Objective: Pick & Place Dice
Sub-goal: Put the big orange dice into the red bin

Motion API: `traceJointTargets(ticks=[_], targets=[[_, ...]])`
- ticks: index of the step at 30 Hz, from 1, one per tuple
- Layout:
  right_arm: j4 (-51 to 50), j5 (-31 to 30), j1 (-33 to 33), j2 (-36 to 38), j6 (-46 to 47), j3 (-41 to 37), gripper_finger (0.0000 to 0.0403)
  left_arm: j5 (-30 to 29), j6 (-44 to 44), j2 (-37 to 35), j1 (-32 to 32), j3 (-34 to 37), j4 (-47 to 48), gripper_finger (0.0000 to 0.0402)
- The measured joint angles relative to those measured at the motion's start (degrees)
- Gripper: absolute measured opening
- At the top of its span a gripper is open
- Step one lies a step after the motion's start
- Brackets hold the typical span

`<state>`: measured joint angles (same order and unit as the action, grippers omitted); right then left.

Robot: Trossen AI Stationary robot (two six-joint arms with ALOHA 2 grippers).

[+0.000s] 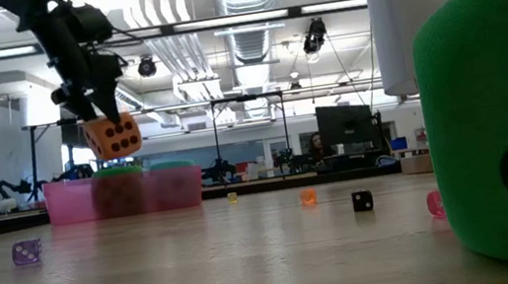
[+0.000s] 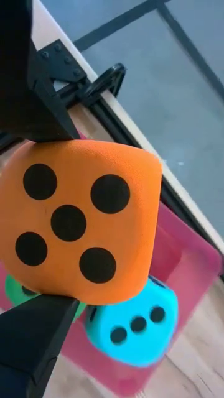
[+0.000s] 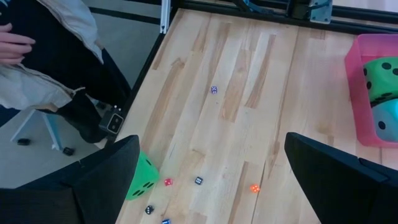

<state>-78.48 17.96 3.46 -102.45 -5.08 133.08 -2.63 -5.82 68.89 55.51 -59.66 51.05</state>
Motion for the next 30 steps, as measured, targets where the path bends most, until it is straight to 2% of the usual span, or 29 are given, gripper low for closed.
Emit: traceJointTargets(ticks=[3, 10, 20, 30], targets=[[0.0, 0.0, 0.0, 0.0, 0.1, 0.0, 0.04, -0.4, -1.3, 3.4, 0.0, -0.6, -0.1, 0.0366], [0.0, 0.0, 0.0, 0.0, 0.1, 0.0, 0.04, -5.5, -2.5, 8.8, 0.0, -2.9, -1.9, 0.0367], [0.0, 0.0, 0.0, 0.0, 0.1, 0.0, 0.04, -5.3, -11.8, 11.7, 0.0, -3.1, -1.7, 0.0368], [0.0, 0.0, 0.0, 0.0, 0.2, 0.0, 0.04, -2.1, -15.4, 11.6, 0.0, -2.8, -1.9, 0.0377]])
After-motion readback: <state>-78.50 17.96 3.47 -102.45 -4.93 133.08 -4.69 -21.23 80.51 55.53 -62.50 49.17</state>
